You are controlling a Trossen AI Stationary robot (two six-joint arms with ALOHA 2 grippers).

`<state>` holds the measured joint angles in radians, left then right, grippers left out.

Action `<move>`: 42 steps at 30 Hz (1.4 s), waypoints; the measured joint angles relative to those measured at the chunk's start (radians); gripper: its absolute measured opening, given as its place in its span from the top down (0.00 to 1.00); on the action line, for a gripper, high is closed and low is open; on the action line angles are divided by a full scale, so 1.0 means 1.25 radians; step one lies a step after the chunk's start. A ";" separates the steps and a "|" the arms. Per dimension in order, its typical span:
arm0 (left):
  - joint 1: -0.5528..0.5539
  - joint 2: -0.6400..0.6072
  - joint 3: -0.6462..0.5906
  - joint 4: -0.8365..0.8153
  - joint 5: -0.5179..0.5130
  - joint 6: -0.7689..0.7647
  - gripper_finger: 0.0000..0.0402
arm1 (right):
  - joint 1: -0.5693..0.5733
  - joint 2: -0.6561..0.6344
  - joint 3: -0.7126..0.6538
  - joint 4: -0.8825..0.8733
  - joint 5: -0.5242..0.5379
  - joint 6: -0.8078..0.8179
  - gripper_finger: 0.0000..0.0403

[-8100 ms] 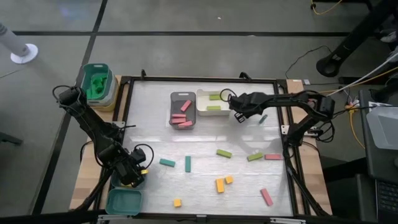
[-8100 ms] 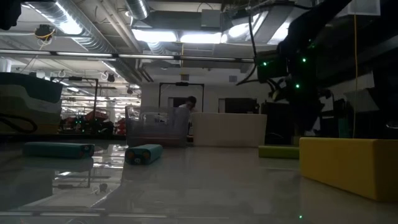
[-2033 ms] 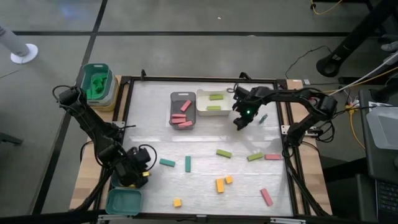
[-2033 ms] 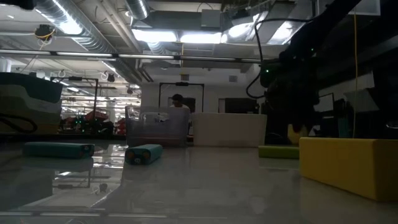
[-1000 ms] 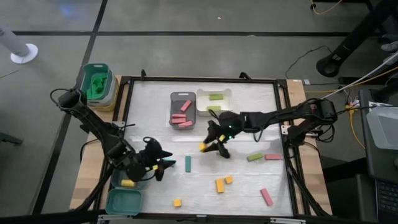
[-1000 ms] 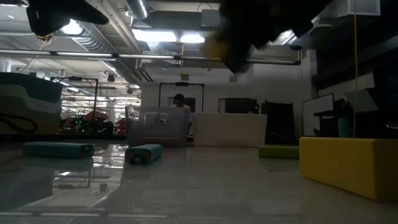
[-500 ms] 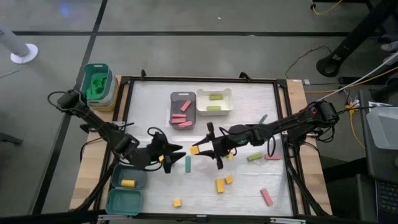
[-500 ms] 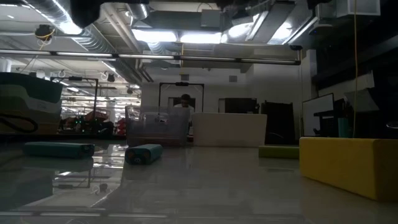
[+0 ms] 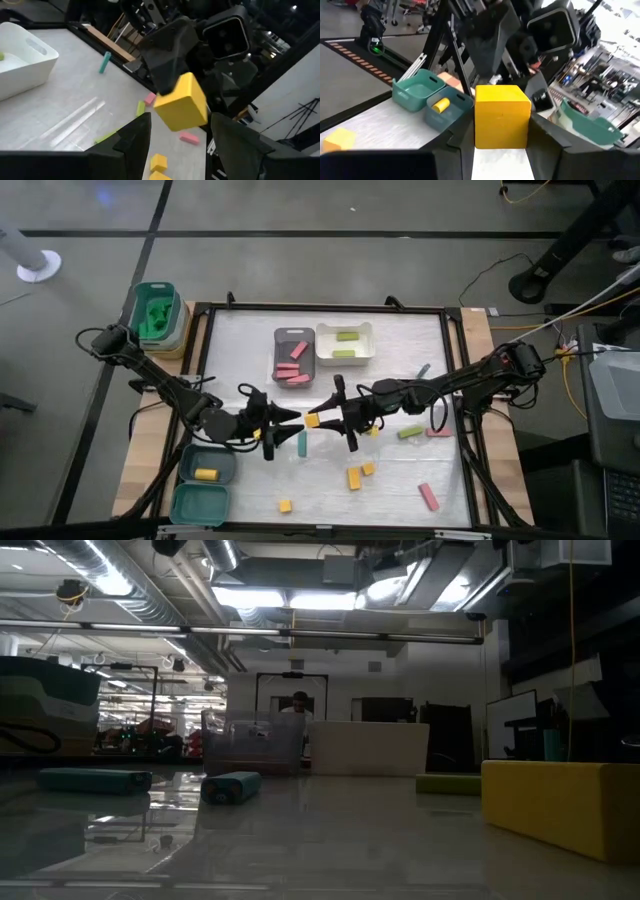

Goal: Sort blocks
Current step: Put the yellow block into the blue bin

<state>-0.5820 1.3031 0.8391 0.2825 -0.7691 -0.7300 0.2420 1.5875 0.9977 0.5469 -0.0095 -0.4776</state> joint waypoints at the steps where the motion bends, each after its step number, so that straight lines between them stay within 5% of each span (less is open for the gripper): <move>1: 0.003 0.001 0.000 0.000 0.000 0.000 0.51 | 0.000 0.000 0.000 0.007 0.000 -0.002 0.66; 42: 0.065 0.001 0.000 0.050 0.092 0.067 0.51 | -0.001 0.000 -0.001 0.020 0.042 -0.086 0.66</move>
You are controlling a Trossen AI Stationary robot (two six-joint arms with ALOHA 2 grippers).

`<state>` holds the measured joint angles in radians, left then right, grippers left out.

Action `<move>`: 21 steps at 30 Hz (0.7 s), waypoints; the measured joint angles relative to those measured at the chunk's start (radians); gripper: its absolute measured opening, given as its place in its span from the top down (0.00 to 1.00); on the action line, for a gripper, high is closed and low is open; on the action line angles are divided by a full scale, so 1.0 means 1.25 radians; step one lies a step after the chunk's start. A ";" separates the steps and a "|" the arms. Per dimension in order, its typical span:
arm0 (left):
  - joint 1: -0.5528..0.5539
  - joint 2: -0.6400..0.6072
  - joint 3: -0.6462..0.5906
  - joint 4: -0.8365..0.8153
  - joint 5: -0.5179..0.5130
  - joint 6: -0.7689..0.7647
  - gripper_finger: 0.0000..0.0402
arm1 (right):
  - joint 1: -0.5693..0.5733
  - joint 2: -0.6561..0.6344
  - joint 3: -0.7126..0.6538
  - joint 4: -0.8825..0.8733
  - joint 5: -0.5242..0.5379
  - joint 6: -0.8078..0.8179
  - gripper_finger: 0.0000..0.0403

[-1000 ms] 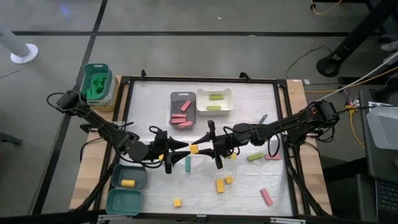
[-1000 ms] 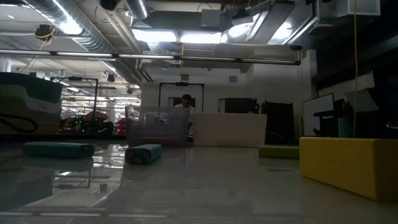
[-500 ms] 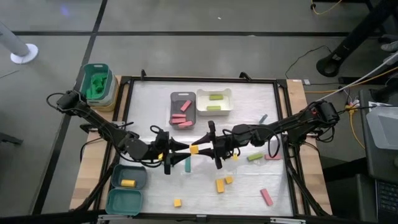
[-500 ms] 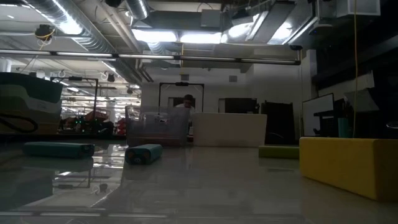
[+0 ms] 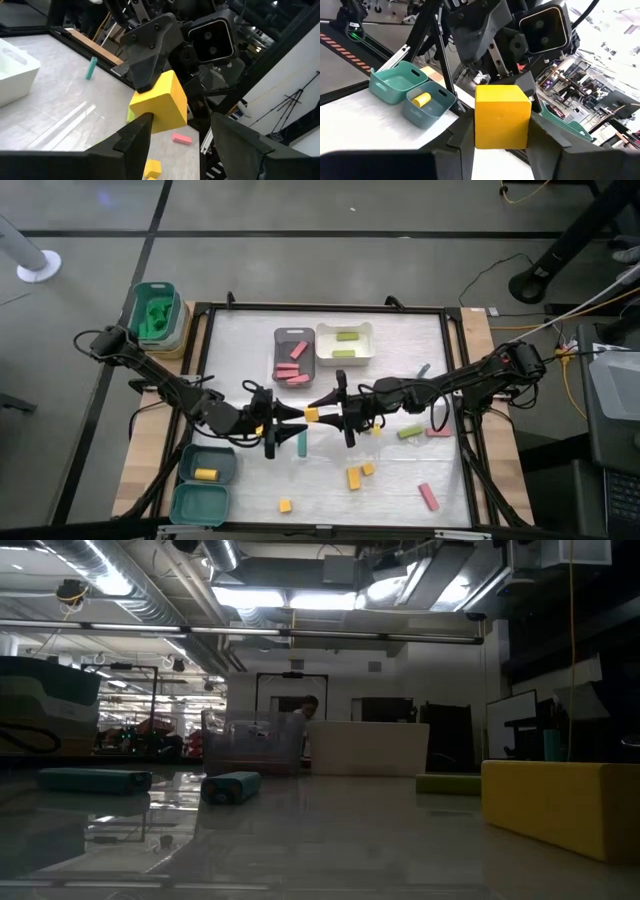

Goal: Sort blocks
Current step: Put the yellow block into the blue bin

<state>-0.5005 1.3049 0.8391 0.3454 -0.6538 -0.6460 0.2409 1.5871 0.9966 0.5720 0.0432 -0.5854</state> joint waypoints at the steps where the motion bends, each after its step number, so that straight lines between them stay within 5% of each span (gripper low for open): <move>1: 0.005 0.000 0.000 -0.001 0.002 0.000 0.51 | 0.000 0.000 0.000 0.000 0.001 0.000 0.66; 21: -0.009 0.002 0.000 -0.067 -0.006 -0.070 0.51 | 0.002 0.001 0.000 -0.075 0.032 0.002 0.66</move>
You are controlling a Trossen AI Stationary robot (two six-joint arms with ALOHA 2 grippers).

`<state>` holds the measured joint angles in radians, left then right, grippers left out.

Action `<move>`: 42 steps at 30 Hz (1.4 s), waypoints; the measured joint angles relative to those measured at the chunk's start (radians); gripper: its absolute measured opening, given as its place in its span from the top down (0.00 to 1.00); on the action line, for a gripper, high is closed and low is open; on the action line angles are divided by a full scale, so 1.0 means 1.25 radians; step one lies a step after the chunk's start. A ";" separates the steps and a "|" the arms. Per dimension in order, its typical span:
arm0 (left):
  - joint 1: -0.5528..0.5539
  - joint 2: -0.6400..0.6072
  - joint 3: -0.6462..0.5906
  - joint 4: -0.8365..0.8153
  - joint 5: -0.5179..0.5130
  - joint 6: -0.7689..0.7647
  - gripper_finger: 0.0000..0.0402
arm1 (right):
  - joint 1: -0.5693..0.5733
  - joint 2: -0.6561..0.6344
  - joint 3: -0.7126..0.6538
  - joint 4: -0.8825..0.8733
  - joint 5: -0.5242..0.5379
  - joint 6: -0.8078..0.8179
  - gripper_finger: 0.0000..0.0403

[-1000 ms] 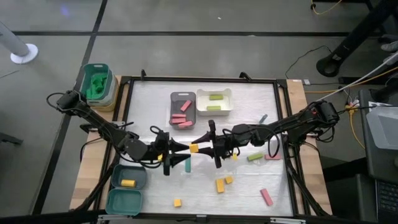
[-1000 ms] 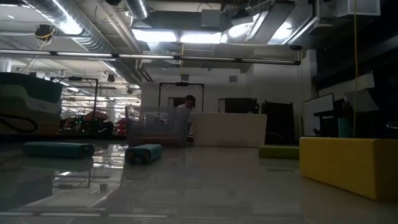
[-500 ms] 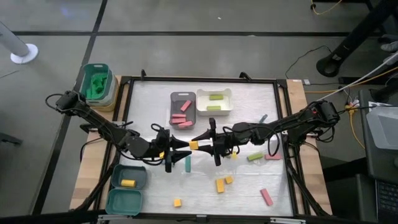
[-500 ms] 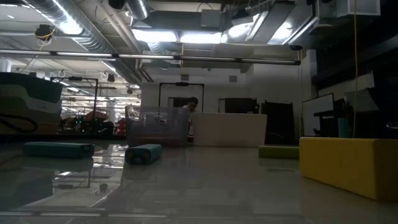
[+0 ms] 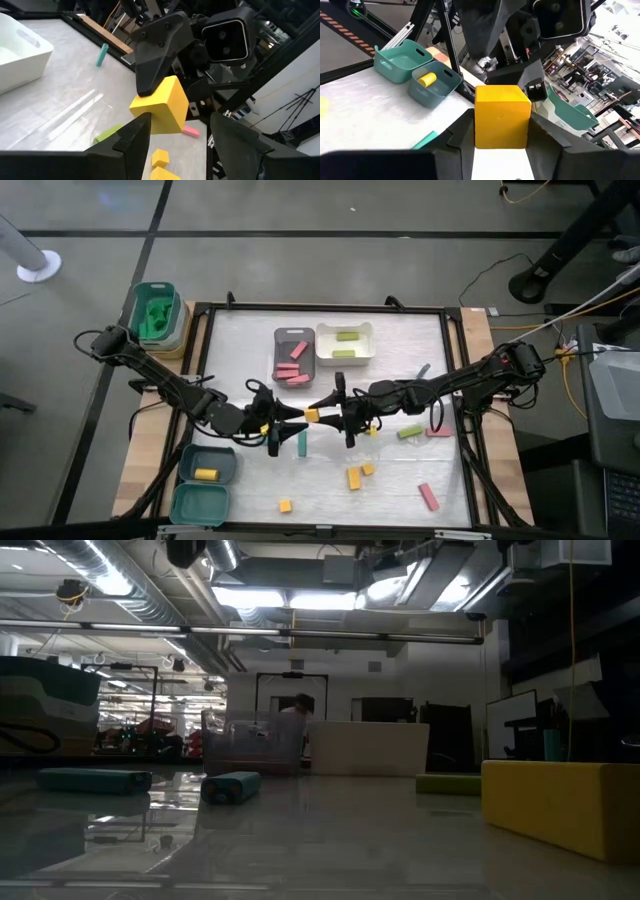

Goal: Sort blocks
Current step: Put the yellow block into the blue bin

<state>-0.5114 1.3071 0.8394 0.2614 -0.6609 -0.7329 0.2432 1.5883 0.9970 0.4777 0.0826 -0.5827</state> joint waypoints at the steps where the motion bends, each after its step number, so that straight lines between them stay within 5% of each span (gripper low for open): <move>1: 0.000 0.000 0.000 -0.003 0.000 0.000 0.51 | 0.000 0.000 0.000 0.000 0.000 0.000 0.66; 33: 0.042 -0.002 0.000 0.071 0.054 0.085 0.51 | -0.002 0.000 0.000 0.088 -0.075 -0.023 0.66; 42: 0.045 -0.001 0.000 0.073 0.083 0.082 0.64 | -0.001 0.000 0.000 0.089 -0.075 -0.075 0.66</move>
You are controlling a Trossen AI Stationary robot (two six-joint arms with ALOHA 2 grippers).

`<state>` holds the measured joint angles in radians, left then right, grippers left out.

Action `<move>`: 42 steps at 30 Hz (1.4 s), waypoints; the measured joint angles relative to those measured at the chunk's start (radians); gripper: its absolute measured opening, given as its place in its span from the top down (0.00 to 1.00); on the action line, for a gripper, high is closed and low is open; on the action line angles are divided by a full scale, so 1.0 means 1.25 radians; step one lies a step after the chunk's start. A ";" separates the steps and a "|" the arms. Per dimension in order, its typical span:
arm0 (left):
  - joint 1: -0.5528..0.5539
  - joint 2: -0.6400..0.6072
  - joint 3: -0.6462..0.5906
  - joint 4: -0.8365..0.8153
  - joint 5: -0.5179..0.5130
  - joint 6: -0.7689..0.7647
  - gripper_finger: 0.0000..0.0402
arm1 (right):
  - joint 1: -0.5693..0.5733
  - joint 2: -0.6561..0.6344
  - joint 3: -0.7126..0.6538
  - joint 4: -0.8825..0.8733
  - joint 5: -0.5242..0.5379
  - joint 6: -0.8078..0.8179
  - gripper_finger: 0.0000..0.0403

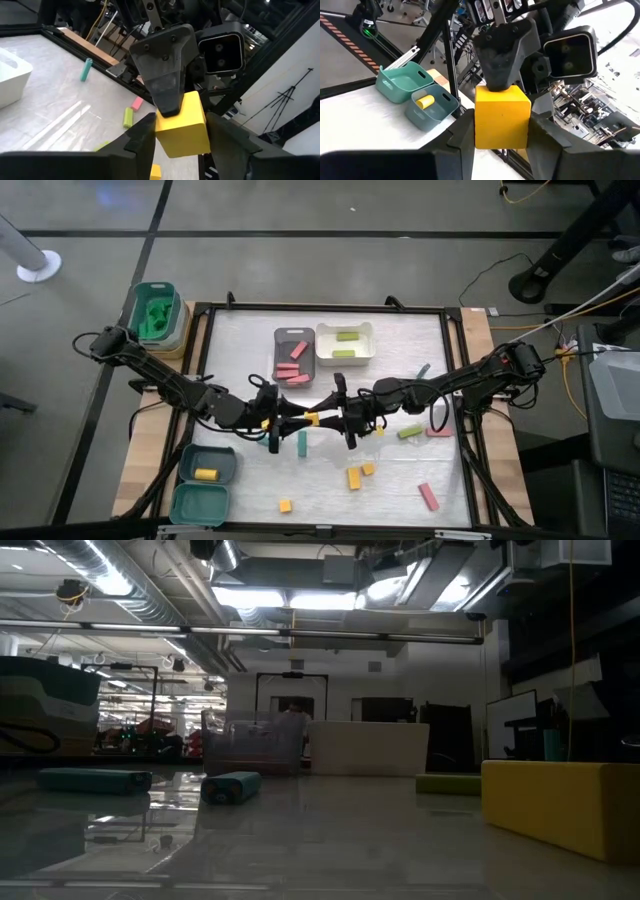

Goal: Sort blocks
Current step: Put the yellow block into the blue bin

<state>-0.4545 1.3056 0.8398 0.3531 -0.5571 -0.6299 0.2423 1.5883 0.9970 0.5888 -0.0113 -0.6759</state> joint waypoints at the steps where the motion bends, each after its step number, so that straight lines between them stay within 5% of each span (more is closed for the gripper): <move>1: 0.000 0.000 0.000 0.000 0.003 -0.001 0.65 | 0.000 0.000 0.000 0.000 0.000 -0.006 0.66; 10: 0.000 0.000 0.000 -0.004 0.024 0.022 0.69 | 0.000 0.000 0.000 -0.007 0.000 -0.041 0.64; 25: -0.001 0.001 -0.001 -0.007 0.024 0.055 0.69 | 0.000 -0.001 0.001 -0.016 0.052 0.044 0.38; 37: -0.002 -0.090 -0.001 -0.088 -0.005 0.200 0.69 | 0.021 -0.049 0.001 -0.097 0.360 0.127 0.35; 42: -0.015 -0.173 -0.001 -0.283 -0.006 0.169 0.69 | 0.032 -0.091 0.002 -0.262 0.373 0.291 0.35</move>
<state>-0.4735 1.0888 0.8391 -0.0008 -0.5645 -0.4184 0.2829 1.4747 0.9989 0.2618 0.4549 -0.3120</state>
